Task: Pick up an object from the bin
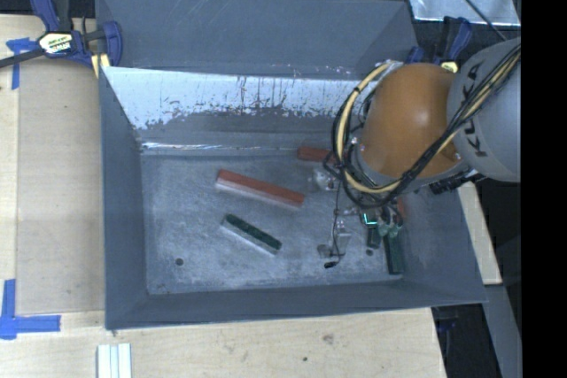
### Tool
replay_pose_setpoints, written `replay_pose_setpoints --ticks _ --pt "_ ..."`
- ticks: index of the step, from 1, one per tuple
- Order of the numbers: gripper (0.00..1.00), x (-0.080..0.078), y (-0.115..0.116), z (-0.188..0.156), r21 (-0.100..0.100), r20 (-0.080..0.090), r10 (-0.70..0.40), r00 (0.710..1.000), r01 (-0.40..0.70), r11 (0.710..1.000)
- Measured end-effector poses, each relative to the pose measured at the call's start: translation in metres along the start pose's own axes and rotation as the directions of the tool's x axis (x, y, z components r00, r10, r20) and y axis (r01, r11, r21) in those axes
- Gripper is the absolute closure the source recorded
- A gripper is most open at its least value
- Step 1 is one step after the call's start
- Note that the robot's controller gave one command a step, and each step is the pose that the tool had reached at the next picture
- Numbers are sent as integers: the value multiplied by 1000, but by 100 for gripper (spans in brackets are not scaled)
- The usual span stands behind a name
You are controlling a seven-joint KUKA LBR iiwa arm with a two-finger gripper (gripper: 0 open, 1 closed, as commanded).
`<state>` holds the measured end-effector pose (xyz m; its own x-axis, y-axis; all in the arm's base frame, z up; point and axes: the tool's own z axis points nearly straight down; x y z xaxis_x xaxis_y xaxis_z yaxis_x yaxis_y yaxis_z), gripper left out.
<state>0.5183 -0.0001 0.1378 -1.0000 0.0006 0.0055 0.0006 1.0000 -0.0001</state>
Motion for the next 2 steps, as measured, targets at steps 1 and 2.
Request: replay_pose_setpoints --ticks 1,2 --pt "0 -79 37 67 1 11 -241 971 241 971" --pt "100 -80 37 66 1 13 -239 971 239 971"
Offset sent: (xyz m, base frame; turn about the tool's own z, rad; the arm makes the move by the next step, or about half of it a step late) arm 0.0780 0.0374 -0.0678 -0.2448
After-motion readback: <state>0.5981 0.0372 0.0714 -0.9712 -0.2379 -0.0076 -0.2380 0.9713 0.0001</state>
